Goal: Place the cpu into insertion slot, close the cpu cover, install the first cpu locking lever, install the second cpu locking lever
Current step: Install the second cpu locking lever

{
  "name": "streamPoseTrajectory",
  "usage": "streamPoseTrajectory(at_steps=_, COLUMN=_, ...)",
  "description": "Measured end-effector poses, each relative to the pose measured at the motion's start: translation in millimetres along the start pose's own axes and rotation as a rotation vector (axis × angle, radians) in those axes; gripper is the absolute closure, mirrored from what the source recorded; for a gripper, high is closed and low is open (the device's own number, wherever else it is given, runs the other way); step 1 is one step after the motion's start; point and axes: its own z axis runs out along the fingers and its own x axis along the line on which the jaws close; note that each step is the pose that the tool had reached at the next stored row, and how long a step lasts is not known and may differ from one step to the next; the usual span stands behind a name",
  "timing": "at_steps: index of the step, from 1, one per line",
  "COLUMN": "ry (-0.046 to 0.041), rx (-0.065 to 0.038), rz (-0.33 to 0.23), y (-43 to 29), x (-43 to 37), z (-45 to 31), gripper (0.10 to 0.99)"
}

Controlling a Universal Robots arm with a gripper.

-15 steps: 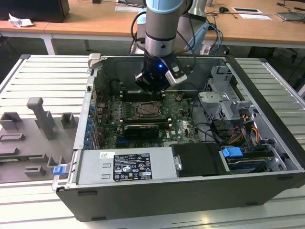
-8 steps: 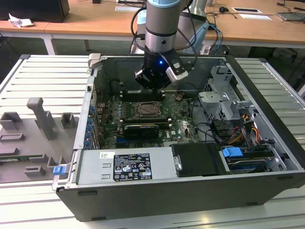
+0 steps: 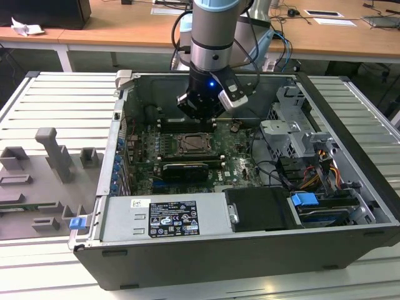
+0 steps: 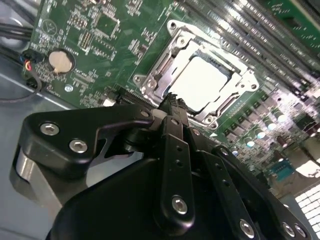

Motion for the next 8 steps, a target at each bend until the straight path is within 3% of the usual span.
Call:
streamPoseTrajectory(at_steps=4, ry=-0.0002, rx=-0.001, rz=0.0, y=-9.0, x=0.8, z=0.7, gripper=0.98)
streamPoseTrajectory(at_steps=8, ry=-0.0001, rx=-0.002, rz=0.0, y=-10.8, x=1.0, z=-1.9, gripper=0.98)
